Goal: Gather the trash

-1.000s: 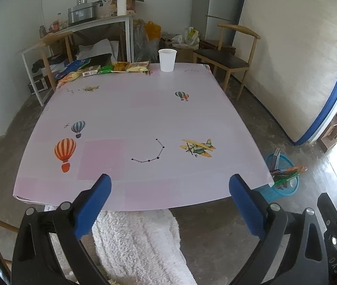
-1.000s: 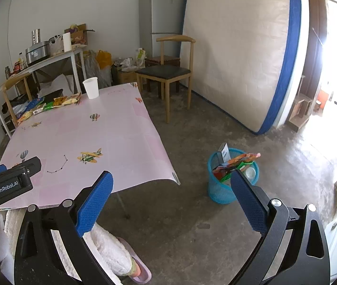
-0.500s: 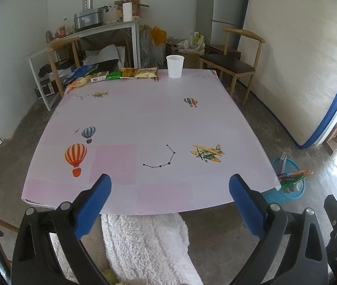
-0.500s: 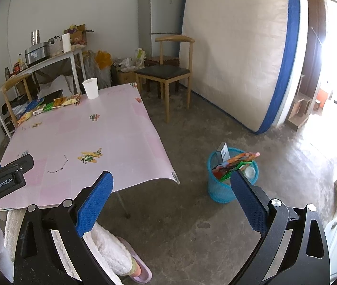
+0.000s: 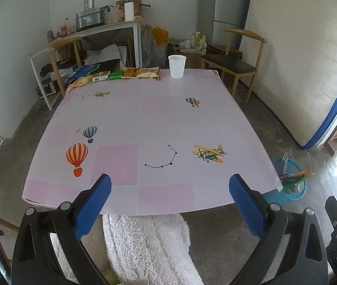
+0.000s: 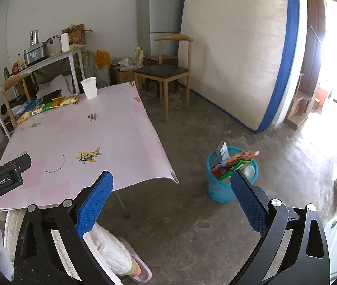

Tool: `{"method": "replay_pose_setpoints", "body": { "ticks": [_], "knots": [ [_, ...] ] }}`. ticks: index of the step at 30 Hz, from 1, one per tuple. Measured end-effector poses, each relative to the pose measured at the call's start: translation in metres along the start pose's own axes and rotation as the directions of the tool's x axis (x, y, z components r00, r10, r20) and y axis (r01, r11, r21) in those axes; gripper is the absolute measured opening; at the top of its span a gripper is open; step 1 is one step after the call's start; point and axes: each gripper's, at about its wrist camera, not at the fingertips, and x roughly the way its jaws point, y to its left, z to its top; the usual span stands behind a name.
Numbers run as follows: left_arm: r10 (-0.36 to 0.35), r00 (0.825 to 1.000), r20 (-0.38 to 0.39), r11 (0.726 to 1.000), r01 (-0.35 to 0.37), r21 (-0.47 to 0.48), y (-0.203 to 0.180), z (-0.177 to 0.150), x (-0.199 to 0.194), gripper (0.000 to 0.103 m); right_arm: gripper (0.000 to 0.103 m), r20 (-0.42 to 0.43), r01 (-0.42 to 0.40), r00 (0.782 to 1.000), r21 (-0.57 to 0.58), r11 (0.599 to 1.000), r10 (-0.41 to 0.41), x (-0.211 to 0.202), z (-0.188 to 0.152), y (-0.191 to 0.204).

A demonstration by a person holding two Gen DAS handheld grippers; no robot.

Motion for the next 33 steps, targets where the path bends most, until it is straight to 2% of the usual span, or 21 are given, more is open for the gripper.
{"method": "replay_pose_setpoints", "body": {
  "ticks": [33],
  "knots": [
    [-0.008,1.000,-0.007,1.000,0.008,-0.005,0.0055,-0.0013,0.0011,0.097,0.095,-0.006,-0.004,1.000,-0.021,1.000,0.004,-0.0009,-0.0009,0.0038]
  ]
}}
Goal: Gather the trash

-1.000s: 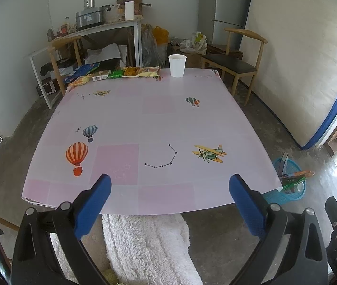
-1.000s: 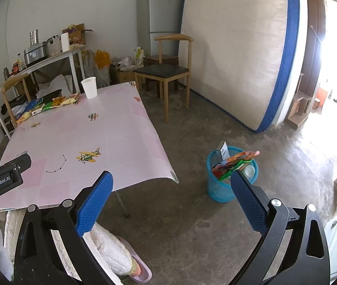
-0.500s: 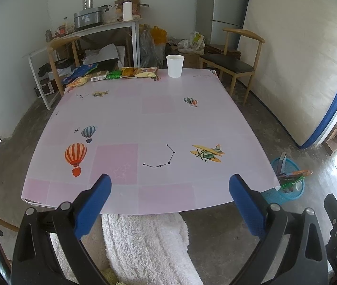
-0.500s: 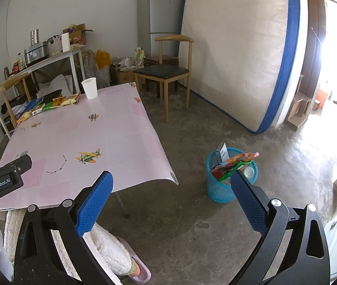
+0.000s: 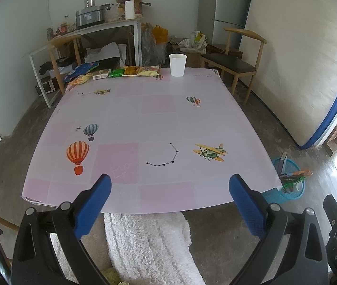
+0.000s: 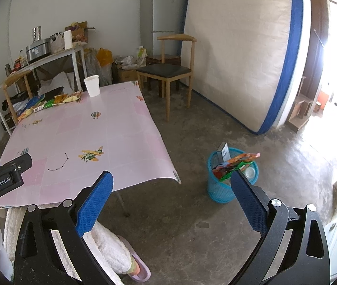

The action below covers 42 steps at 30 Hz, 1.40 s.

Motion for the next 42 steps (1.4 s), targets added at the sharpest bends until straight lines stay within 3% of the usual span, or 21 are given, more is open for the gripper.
{"method": "replay_pose_setpoints", "body": {
  "ticks": [22,42],
  "knots": [
    [0.022,1.000,-0.005,1.000,-0.022,-0.010,0.011,-0.001,0.003,0.097,0.095,-0.012,-0.006,1.000,-0.061,0.998,0.005,0.004,0.002,0.010],
    [0.095,0.995,0.008,0.995,-0.095,0.013,0.068,-0.004,0.004,0.097,0.095,-0.013,-0.009,1.000,-0.053,0.999,0.009,0.008,0.005,0.007]
  ]
}}
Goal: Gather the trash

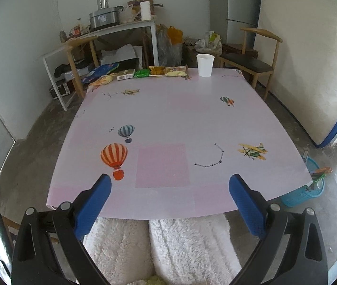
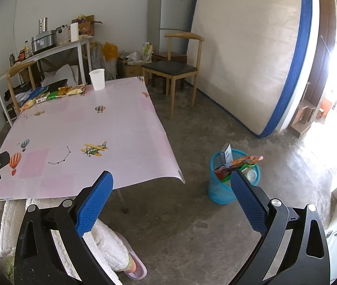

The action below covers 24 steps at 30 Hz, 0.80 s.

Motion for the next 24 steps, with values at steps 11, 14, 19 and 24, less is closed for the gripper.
{"method": "replay_pose_setpoints", "body": {
  "ticks": [11,14,19,24],
  "knots": [
    [-0.020,1.000,0.007,1.000,0.020,0.012,-0.001,0.000,-0.007,0.097,0.095,0.003,-0.001,1.000,0.003,1.000,0.001,0.000,0.001,0.001],
    [-0.022,1.000,0.011,1.000,0.021,0.010,0.000,0.001,-0.008,0.097,0.095,0.006,-0.001,1.000,0.002,1.000,0.001,-0.001,0.001,0.001],
    [-0.023,0.999,0.025,1.000,0.022,0.009,0.001,0.003,-0.011,0.097,0.095,0.006,0.000,1.000,0.004,1.000,0.000,-0.002,0.002,0.002],
    [-0.023,0.999,0.025,1.000,0.022,0.009,0.001,0.002,-0.012,0.097,0.095,0.005,0.000,1.000,0.005,1.000,0.000,-0.002,0.001,0.002]
  ]
}}
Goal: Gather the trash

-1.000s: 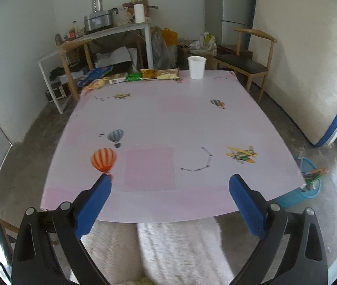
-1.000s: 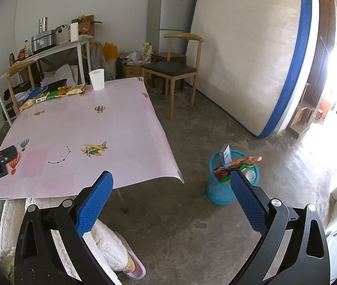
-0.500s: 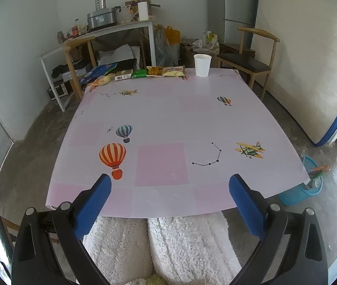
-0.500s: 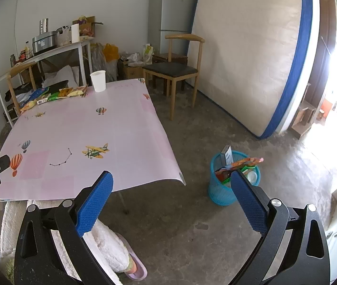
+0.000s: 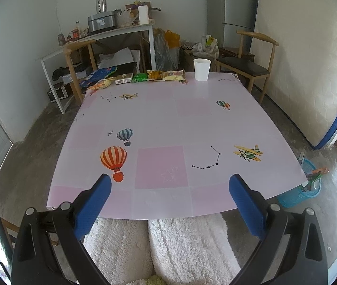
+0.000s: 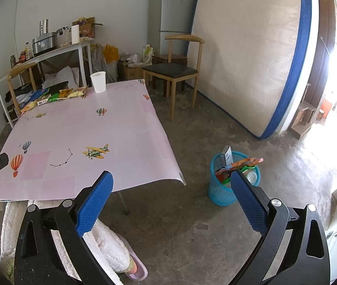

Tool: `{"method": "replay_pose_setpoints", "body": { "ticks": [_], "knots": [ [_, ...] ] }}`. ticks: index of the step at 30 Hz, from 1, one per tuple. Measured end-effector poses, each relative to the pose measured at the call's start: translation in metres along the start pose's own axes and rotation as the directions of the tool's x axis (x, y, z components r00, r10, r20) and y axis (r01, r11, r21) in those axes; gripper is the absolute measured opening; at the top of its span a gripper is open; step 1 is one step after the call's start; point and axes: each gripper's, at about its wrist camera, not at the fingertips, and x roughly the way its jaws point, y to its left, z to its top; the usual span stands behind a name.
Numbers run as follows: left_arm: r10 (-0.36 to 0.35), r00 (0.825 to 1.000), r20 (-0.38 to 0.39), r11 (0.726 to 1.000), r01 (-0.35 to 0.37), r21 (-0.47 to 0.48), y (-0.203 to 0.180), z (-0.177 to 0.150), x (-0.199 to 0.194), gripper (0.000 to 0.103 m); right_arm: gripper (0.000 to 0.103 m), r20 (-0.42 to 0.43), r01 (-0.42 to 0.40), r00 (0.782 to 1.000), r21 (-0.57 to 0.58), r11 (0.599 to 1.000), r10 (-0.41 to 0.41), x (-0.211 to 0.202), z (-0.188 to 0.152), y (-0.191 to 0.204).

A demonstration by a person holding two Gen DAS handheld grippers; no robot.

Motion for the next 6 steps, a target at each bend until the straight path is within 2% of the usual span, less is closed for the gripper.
{"method": "replay_pose_setpoints", "body": {
  "ticks": [6],
  "knots": [
    [-0.002,1.000,0.000,1.000,0.002,-0.002,0.0008,-0.0001,-0.0009,0.097,0.095,0.001,0.003,1.000,0.006,1.000,-0.003,-0.0022,0.0011,0.0019]
  ]
}}
